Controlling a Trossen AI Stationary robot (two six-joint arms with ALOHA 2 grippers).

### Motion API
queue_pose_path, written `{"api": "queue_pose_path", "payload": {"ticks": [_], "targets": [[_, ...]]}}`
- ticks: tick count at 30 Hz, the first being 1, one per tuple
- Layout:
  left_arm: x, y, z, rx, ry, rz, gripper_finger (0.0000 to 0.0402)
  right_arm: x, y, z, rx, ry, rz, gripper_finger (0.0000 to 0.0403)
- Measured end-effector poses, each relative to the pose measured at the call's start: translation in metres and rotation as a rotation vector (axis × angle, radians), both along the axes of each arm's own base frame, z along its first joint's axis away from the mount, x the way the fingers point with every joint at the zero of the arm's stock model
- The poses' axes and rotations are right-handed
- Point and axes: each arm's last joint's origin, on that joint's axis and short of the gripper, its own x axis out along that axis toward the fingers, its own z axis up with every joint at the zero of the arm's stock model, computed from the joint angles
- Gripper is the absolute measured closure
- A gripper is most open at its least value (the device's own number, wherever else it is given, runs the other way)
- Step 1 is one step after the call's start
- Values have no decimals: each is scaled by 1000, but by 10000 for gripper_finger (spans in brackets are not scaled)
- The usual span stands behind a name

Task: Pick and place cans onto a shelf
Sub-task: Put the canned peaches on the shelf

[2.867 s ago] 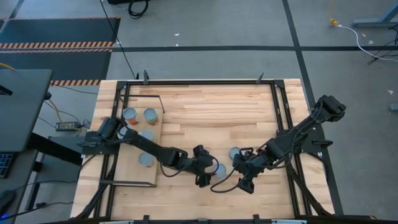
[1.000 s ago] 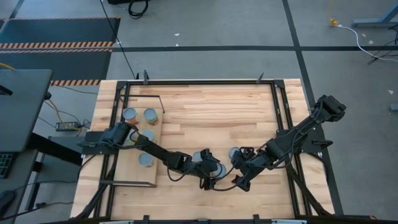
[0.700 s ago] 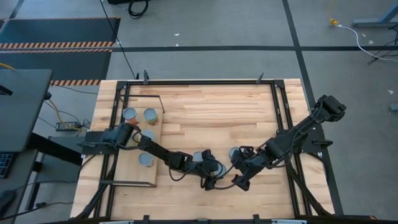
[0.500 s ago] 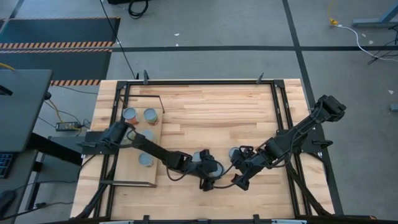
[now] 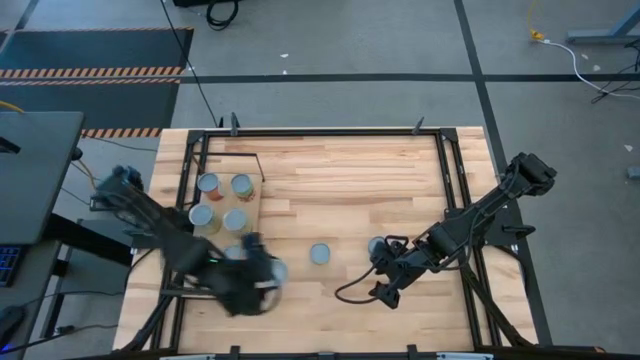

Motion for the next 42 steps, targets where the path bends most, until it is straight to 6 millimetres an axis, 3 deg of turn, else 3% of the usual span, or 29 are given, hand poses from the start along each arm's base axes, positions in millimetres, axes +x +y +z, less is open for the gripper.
{"api": "queue_pose_path", "payload": {"ticks": [5, 10, 13, 17, 24, 32, 42], "targets": [[-61, 13, 22, -40, 96, 20, 116, 4, -2, 2, 14, -29, -31, 58], [-99, 35, 32, -40, 158, 93, 116, 5, -2, 3, 34, -35, -43, 58], [-117, 47, 24, -93, 155, 144, 116, 6, -3, 3, 47, -29, -67, 58], [-137, 60, 0, -141, 153, 210, 116, 8, -6, 3, 63, -23, -98, 58], [-157, 74, -42, -189, 187, 230, 116, 15, -19, 3, 72, -23, -145, 58], [-161, 70, -80, -243, 242, 178, 116, 25, -38, 3, 110, -1, -173, 58], [-164, 72, -100, -234, 294, 219, 110, 26, -41, 3, 168, 31, -123, 58]]}}
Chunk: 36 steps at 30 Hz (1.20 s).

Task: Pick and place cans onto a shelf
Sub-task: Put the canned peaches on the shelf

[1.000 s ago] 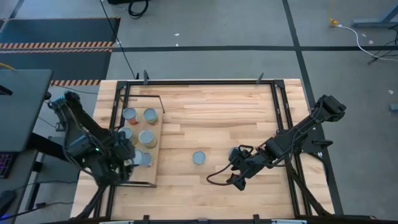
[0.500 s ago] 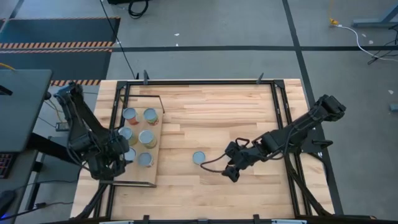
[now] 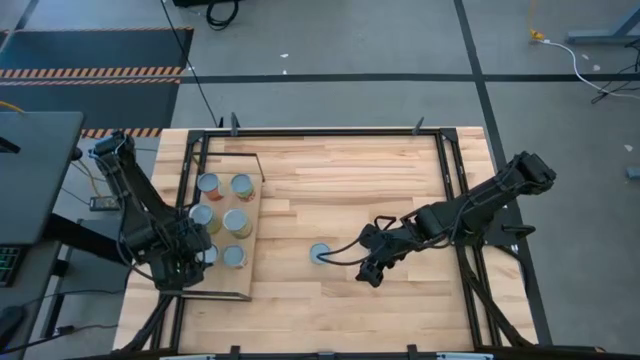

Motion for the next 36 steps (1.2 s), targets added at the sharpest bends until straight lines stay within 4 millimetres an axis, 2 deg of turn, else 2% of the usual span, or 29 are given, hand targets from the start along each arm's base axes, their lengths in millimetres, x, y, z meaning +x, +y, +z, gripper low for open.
{"api": "queue_pose_path", "payload": {"ticks": [12, 17, 28, 36], "targets": [[0, 1, -2, 6, -6, 6, 89, -1, 1, 0, -29, -13, -29, 58], [-1, 0, -2, 8, 28, -44, 88, -2, 5, 0, -31, -14, -16, 58], [-1, -1, -3, -1, 51, -70, 115, -4, 9, 0, -73, -34, 18, 58], [-2, -2, -3, -16, 83, -89, 52, -7, 16, 0, -86, -40, 62, 58]]}}
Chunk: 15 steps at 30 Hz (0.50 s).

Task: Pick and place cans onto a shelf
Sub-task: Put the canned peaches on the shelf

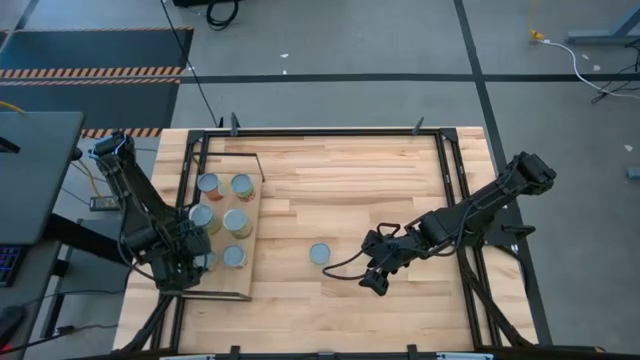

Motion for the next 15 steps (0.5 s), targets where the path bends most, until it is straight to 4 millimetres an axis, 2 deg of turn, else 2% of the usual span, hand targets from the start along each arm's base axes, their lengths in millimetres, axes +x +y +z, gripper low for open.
{"api": "queue_pose_path", "payload": {"ticks": [9, 15], "targets": [[-1, -1, 0, -19, 36, -5, 50, 0, 0, 0, 9, 4, -11, 58], [-2, -1, 2, -45, 72, 22, 89, -2, 4, 0, 20, 8, -11, 58]]}}
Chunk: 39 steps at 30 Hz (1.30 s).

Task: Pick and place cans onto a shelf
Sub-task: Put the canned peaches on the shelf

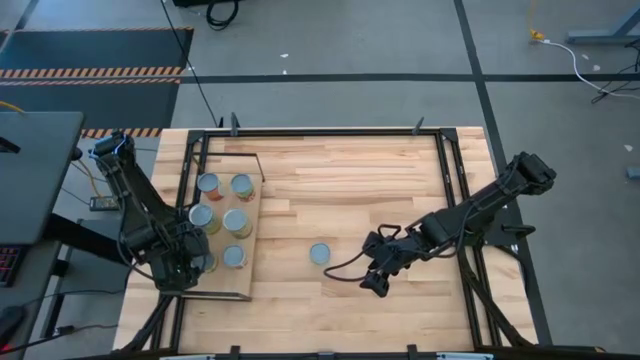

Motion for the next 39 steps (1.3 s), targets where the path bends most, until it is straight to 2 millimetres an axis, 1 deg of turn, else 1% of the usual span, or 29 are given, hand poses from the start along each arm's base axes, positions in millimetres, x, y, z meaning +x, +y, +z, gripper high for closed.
{"api": "queue_pose_path", "payload": {"ticks": [4, 7, 9, 12, 16, 19, 25, 27, 31, 39], "targets": [[0, 0, 0, -2, 1, 1, 110, -2, 4, 0, 14, 6, -5, 58], [0, 0, 0, -5, 2, 9, 113, -2, 5, 0, 15, 7, -3, 58], [0, 0, 1, -14, 9, 47, 113, -3, 5, 0, 25, 12, -9, 58], [-2, 2, 8, -17, 39, 80, 112, -3, 5, 0, 37, 14, -12, 58], [-6, 10, 19, 46, 94, 127, 112, -2, 6, 1, 43, 2, -6, 58], [-6, 10, 21, 42, 89, 139, 111, -2, 6, 1, 43, 1, -6, 58], [-4, 5, 21, -2, 64, 107, 111, -2, 7, 1, 43, -4, -4, 58], [-3, 4, 19, -12, 68, 102, 111, -2, 7, 1, 42, -4, -3, 58], [-4, 4, 10, 44, 97, 120, 111, -2, 7, 1, 36, -7, 5, 58], [-2, 2, 9, 26, 89, 145, 105, -2, 7, 1, 36, -7, 26, 58]]}}
